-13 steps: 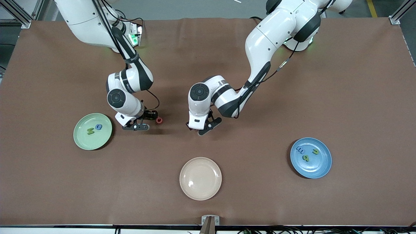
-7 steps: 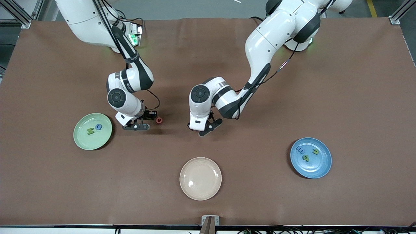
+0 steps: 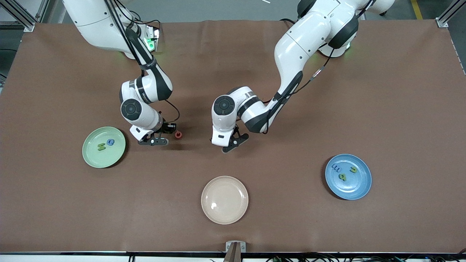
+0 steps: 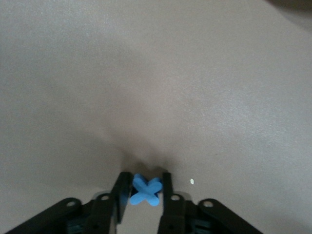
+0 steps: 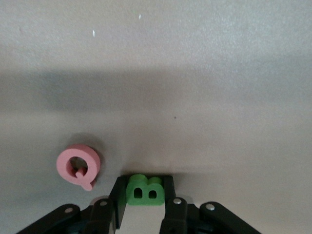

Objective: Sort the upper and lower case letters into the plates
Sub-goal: 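Drop the x onto the blue plate while the right gripper places B, then raise the left arm to rest while the right gripper grasps the pink Q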

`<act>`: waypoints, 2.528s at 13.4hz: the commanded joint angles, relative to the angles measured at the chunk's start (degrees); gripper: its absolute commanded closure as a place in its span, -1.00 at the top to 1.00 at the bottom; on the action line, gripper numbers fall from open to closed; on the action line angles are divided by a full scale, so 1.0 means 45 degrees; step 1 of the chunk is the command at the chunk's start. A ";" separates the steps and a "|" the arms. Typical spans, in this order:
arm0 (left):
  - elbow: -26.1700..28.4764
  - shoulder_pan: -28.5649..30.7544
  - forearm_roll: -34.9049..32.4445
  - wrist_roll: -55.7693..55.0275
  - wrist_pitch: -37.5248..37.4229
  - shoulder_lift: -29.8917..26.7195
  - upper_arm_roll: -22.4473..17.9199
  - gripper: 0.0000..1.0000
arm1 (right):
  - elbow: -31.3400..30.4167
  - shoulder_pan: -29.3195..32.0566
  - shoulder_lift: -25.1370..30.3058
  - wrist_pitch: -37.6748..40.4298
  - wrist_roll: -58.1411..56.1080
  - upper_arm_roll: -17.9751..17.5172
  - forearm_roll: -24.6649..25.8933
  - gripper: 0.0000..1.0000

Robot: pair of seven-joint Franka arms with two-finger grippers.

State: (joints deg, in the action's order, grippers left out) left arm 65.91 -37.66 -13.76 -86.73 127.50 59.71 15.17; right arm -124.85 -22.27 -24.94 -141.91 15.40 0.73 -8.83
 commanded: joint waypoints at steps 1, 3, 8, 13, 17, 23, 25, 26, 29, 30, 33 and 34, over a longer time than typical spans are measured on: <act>-0.0156 0.0240 0.0129 0.0366 -0.0693 -0.0278 -0.0111 -0.89 | -0.0205 0.0336 0.0928 0.0927 -0.0140 0.0169 -0.0245 -0.41; -0.0155 0.0729 0.0129 0.0599 -0.1241 -0.0902 0.0045 -0.99 | -0.0146 0.1291 0.1535 0.1592 -0.0994 0.0170 -0.0128 -0.44; 0.0118 0.2193 -0.0144 0.1713 -0.2979 -0.2525 -0.0169 -0.99 | 0.0496 0.3966 0.1694 0.1947 -0.5134 0.0170 0.0048 -0.45; 0.0235 0.5002 -0.0770 0.3273 -0.4311 -0.3736 0.0026 -1.00 | 0.2526 0.5904 -0.0255 0.1810 -0.8771 0.0170 0.0378 -0.45; 0.0255 0.6957 -0.0711 0.5790 -0.4330 -0.3875 0.0007 -1.00 | 0.2901 0.5789 -0.1331 0.0583 -0.8872 0.0150 0.0693 -0.45; 0.0313 0.8678 -0.0711 0.8567 -0.4330 -0.3778 0.0007 -1.00 | 0.2881 0.5671 -0.1470 0.0500 -0.9047 0.0150 0.0693 0.89; 0.0470 0.8914 -0.0731 0.8725 -0.4311 -0.3680 0.0007 -1.00 | 0.2881 0.5613 -0.1082 0.1005 -0.8931 0.0131 0.0673 1.00; 0.0470 0.9166 -0.0731 0.8938 -0.4311 -0.3583 0.0007 -1.00 | 0.2881 0.5438 -0.0712 0.1860 -0.8834 0.0131 0.0673 1.00; 0.0528 0.9480 -0.0692 0.9390 -0.4292 -0.3330 0.0007 -1.00 | 0.2862 0.4562 0.0168 0.3466 -0.6538 0.0111 0.0673 1.00; 0.0548 0.9500 -0.0692 0.9409 -0.4291 -0.3212 0.0007 -1.00 | 0.2823 0.4171 0.0344 0.3818 -0.5639 0.0092 0.0654 1.00; 0.0917 0.9813 -0.0769 0.9429 -0.3475 -0.2801 -0.0013 -0.99 | 0.2648 0.2688 0.0541 0.4076 -0.2690 0.0053 0.0557 1.00; 0.1228 0.9832 -0.0847 0.9409 -0.2949 -0.2743 -0.0051 -0.99 | 0.2608 0.2219 0.0541 0.4037 -0.1791 0.0033 0.0479 1.00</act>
State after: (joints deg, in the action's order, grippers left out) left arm 69.21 5.95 -16.72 -45.02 110.79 47.16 14.69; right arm -110.83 -8.97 -23.84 -123.25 0.45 0.71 -6.57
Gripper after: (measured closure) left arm 0.731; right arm 0.000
